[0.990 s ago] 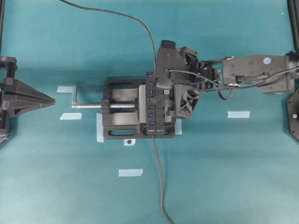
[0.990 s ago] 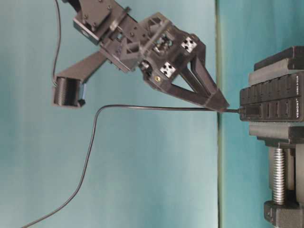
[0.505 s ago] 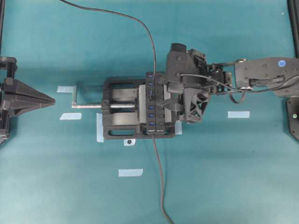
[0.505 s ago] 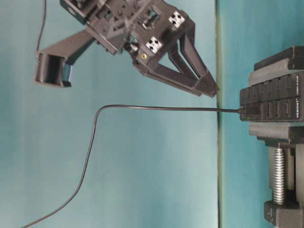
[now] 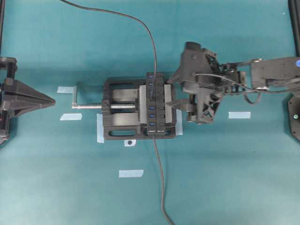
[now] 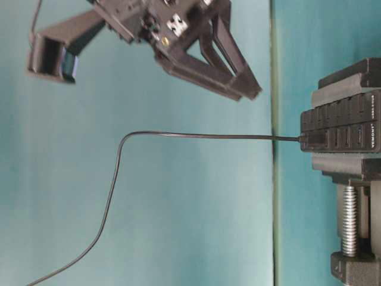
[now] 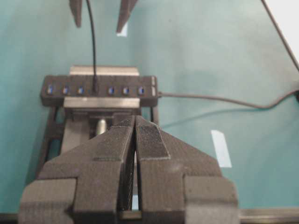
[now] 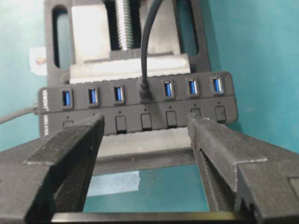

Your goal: Insert the USB into the center port of the fixed hub

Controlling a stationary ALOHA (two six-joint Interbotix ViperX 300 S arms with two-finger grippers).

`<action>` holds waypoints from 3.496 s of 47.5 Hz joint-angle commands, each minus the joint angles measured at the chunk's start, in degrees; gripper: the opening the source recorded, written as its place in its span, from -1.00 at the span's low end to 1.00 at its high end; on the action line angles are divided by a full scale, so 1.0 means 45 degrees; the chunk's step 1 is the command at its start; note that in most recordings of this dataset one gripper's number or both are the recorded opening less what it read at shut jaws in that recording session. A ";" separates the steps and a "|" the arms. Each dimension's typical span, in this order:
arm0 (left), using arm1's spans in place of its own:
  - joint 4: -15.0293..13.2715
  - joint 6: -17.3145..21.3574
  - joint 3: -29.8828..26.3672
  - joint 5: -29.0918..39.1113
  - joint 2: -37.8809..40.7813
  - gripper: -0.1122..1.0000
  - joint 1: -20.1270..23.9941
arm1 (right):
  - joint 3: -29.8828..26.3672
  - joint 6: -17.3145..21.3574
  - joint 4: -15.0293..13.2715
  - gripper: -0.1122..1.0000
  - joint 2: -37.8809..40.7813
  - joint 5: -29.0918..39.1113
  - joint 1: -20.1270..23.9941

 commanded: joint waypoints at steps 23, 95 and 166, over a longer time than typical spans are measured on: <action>0.0000 -0.0039 -0.0156 -0.0059 0.0078 -0.80 0.0059 | 0.1016 0.0156 0.0000 0.61 -0.1445 -0.1113 0.0078; 0.0000 -0.0039 -0.0137 -0.0059 0.0059 -0.80 0.0078 | 0.1484 0.0586 0.0000 0.61 -0.1797 -0.1230 0.0215; 0.0020 -0.0039 -0.0137 -0.0098 0.0059 -0.80 0.0078 | 0.1582 0.0586 0.0000 0.60 -0.1777 -0.1367 0.0234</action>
